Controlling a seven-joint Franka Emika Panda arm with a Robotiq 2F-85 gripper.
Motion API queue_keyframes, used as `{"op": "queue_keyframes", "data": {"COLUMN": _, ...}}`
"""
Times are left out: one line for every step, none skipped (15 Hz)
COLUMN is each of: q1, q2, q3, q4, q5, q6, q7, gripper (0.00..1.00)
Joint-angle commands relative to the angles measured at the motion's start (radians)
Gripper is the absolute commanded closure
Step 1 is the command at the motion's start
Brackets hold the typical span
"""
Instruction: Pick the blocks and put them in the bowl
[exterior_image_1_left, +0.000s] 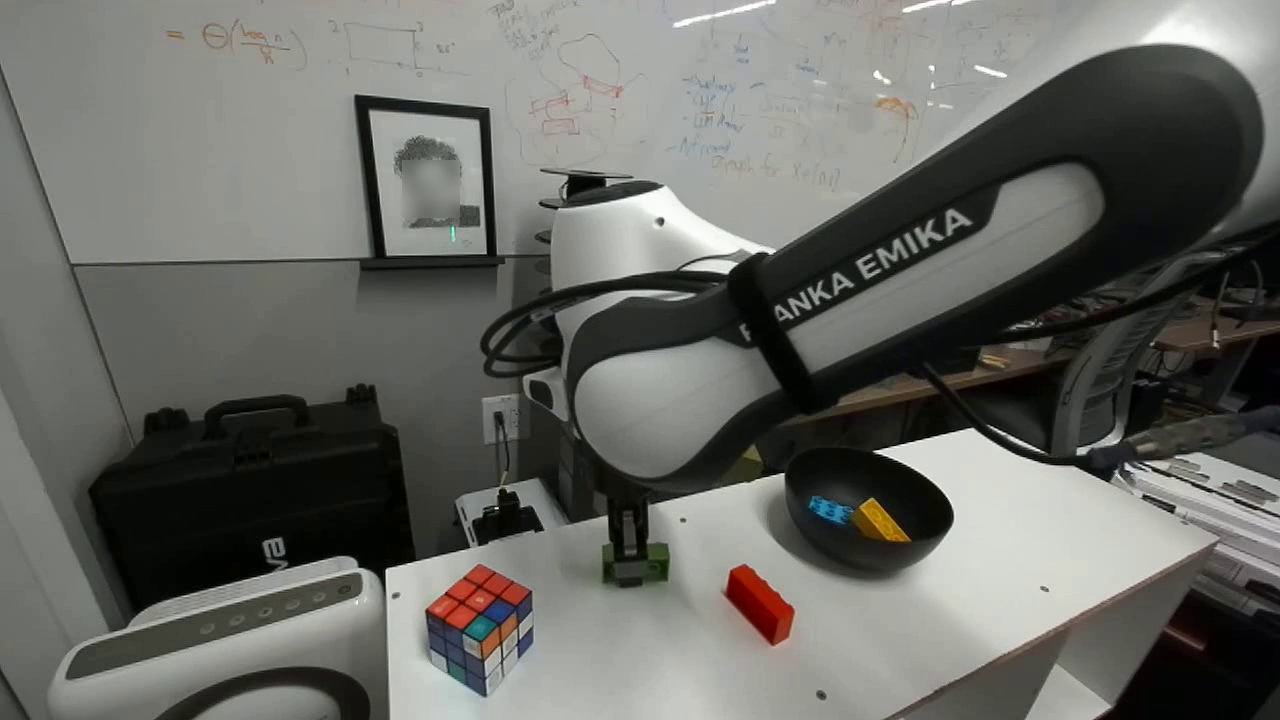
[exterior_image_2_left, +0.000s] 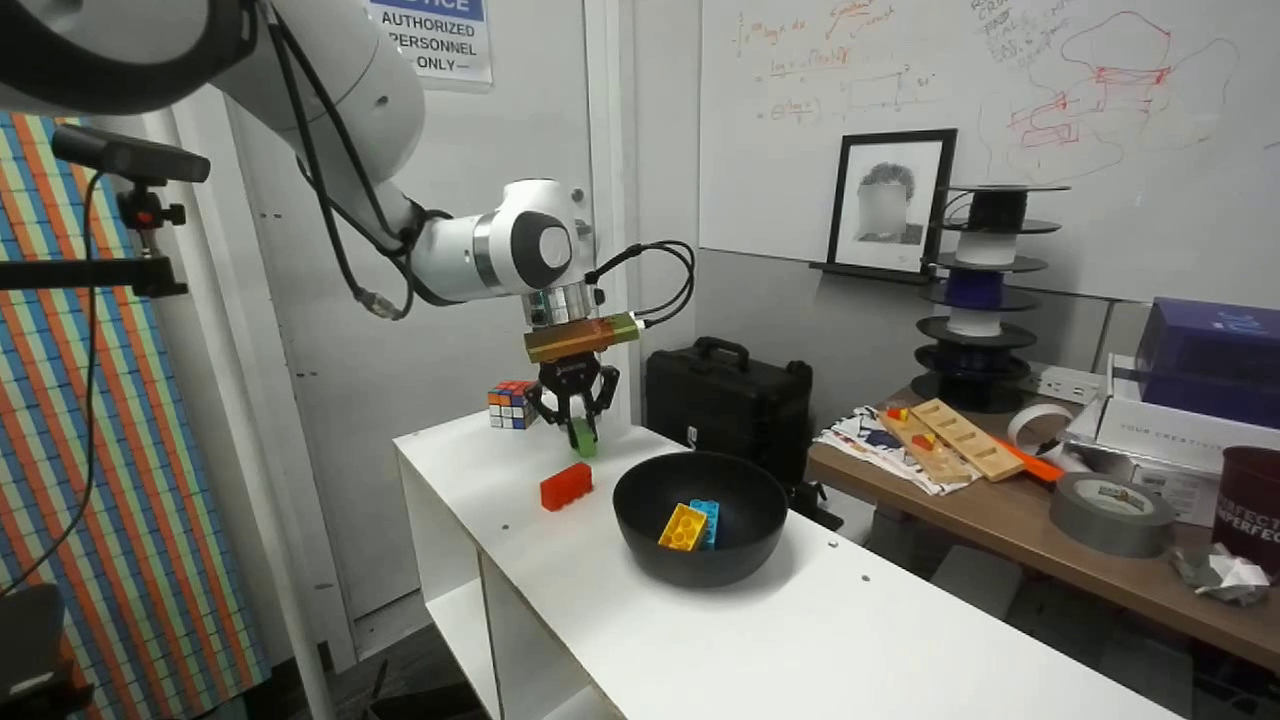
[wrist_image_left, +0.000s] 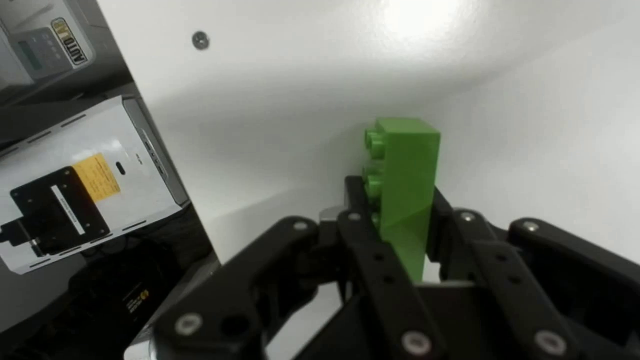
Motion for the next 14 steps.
{"op": "queue_keyframes", "data": {"q1": -0.002, "q2": -0.107, "q3": -0.017, "q4": -0.090, "q5": 0.005, "q6": -0.019, "q7": 0.070, "gripper": 0.91}}
{"op": "queue_keyframes", "data": {"q1": -0.022, "q2": -0.148, "q3": -0.006, "q4": -0.136, "q5": 0.017, "q6": 0.001, "q7": 0.074, "gripper": 0.91}}
{"op": "queue_keyframes", "data": {"q1": -0.038, "q2": -0.191, "q3": -0.001, "q4": -0.184, "q5": 0.023, "q6": 0.030, "q7": 0.084, "gripper": 0.91}}
{"op": "queue_keyframes", "data": {"q1": -0.048, "q2": -0.232, "q3": -0.002, "q4": -0.226, "q5": 0.026, "q6": 0.038, "q7": 0.097, "gripper": 0.91}}
{"op": "queue_keyframes", "data": {"q1": -0.059, "q2": -0.280, "q3": -0.012, "q4": -0.278, "q5": 0.027, "q6": 0.058, "q7": 0.129, "gripper": 0.91}}
{"op": "queue_keyframes", "data": {"q1": -0.070, "q2": -0.318, "q3": -0.022, "q4": -0.316, "q5": 0.027, "q6": 0.077, "q7": 0.167, "gripper": 0.92}}
{"op": "queue_keyframes", "data": {"q1": -0.085, "q2": -0.355, "q3": -0.034, "q4": -0.359, "q5": 0.026, "q6": 0.097, "q7": 0.209, "gripper": 0.92}}
{"op": "queue_keyframes", "data": {"q1": -0.114, "q2": -0.390, "q3": -0.024, "q4": -0.397, "q5": 0.006, "q6": 0.098, "q7": 0.257, "gripper": 0.92}}
{"op": "queue_keyframes", "data": {"q1": -0.135, "q2": -0.420, "q3": -0.036, "q4": -0.438, "q5": 0.010, "q6": 0.101, "q7": 0.294, "gripper": 0.92}}
{"op": "queue_keyframes", "data": {"q1": -0.155, "q2": -0.440, "q3": -0.043, "q4": -0.464, "q5": 0.013, "q6": 0.101, "q7": 0.326, "gripper": 0.92}}
{"op": "queue_keyframes", "data": {"q1": -0.184, "q2": -0.448, "q3": -0.043, "q4": -0.482, "q5": 0.024, "q6": 0.102, "q7": 0.341, "gripper": 0.92}}
{"op": "queue_keyframes", "data": {"q1": -0.204, "q2": -0.452, "q3": -0.051, "q4": -0.497, "q5": 0.020, "q6": 0.106, "q7": 0.353, "gripper": 0.92}}
{"op": "queue_keyframes", "data": {"q1": -0.227, "q2": -0.445, "q3": -0.054, "q4": -0.501, "q5": 0.024, "q6": 0.101, "q7": 0.362, "gripper": 0.92}}
{"op": "queue_keyframes", "data": {"q1": -0.250, "q2": -0.438, "q3": -0.056, "q4": -0.507, "q5": 0.024, "q6": 0.116, "q7": 0.363, "gripper": 0.92}}
